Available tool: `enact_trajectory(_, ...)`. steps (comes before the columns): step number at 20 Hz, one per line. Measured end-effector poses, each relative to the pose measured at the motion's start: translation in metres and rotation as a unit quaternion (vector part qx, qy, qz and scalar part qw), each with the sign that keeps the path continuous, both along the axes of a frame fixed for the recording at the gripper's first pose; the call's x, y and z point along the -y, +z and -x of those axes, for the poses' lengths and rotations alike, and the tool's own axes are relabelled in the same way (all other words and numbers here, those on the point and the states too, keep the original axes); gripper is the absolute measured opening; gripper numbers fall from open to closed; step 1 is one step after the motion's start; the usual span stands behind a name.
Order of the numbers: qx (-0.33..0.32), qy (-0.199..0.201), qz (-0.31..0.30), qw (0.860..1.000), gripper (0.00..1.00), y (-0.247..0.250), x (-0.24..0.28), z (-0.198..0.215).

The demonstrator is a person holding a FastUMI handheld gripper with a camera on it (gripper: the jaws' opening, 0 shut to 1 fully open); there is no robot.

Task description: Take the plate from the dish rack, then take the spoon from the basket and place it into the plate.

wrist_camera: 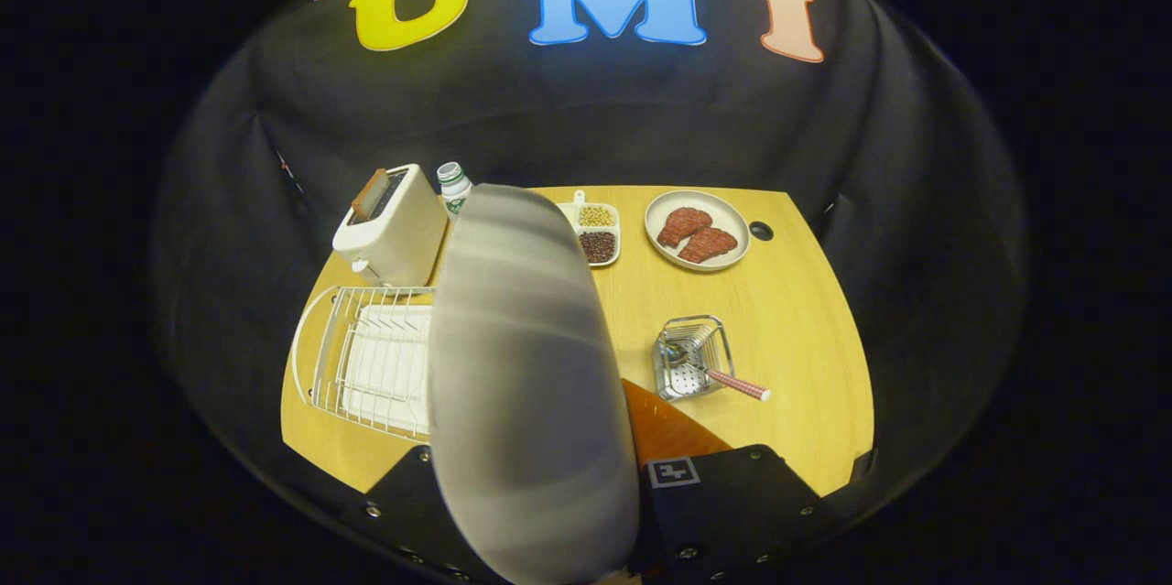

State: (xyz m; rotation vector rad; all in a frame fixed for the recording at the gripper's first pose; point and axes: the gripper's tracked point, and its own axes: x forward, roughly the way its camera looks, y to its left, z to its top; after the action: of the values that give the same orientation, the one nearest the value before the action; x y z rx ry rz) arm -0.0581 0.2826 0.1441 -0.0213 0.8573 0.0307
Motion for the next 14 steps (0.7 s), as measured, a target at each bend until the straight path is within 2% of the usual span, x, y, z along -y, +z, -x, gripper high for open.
enact_trajectory(8, -0.012, -0.025, -0.007, 1.0, 0.7, -0.007, 0.064, 0.051)
enact_trajectory(10, -0.016, -0.028, 0.002, 0.999, 0.7, -0.02, 0.082, 0.065)
enact_trajectory(14, -0.047, -0.029, -0.025, 0.998, 0.7, -0.057, 0.099, 0.095)
